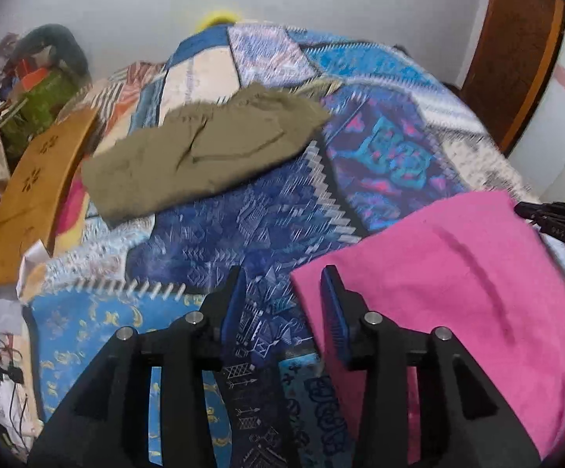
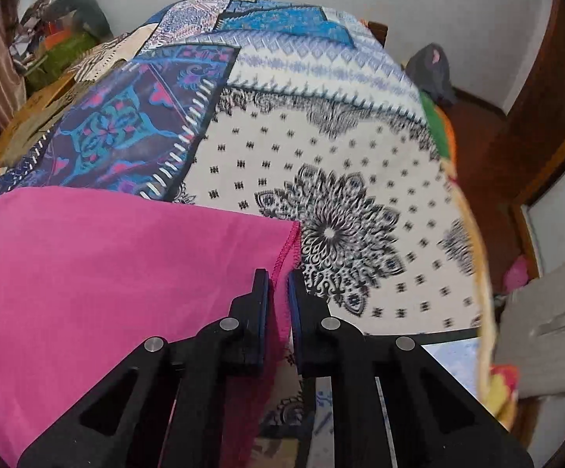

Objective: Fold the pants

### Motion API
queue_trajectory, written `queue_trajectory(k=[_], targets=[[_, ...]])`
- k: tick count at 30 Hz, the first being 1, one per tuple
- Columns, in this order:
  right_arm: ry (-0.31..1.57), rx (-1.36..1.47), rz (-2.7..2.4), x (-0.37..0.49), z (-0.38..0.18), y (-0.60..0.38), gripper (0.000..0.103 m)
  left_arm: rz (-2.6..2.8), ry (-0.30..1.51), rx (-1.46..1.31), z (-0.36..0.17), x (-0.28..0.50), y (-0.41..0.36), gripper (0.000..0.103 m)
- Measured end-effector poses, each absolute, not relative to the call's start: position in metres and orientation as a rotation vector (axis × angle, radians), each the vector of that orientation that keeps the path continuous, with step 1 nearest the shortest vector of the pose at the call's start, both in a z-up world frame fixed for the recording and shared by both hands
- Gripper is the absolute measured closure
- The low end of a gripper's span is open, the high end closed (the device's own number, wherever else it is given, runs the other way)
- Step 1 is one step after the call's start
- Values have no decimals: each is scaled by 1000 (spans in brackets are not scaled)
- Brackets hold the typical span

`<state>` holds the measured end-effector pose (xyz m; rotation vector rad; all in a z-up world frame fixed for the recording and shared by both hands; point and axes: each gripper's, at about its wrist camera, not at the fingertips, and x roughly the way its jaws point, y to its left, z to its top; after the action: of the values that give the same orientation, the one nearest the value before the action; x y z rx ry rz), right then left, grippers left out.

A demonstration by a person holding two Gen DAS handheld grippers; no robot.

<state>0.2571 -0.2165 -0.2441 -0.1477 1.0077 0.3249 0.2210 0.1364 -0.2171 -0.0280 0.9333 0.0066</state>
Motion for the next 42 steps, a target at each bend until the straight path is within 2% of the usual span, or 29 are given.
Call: queue_trajectory(k=[6,12,18,20,26,32,42], targets=[[948,-20,512,232,-195,-199,76,-151,897,-58,-188,222,100,62],[946,-55,666,205,-191,-145,75,-252,936,16,-200,225,44,62],[1010,-149,732,188,-216,-116,74,-251,981,37,-220,218,36,62],[996,-149,730,182,-216,-122,72,-236,975,57,-223,210,38,60],[1019,-86,661,169,-216,-166,71,-189,935,60,-220,178,57,42],[1041,-27,564,149,-213,-208,69,-134,929,0,-213,149,80,39],[852,58,573,118,-159,-213,66,-55,892,-65,-181,103,95,39]])
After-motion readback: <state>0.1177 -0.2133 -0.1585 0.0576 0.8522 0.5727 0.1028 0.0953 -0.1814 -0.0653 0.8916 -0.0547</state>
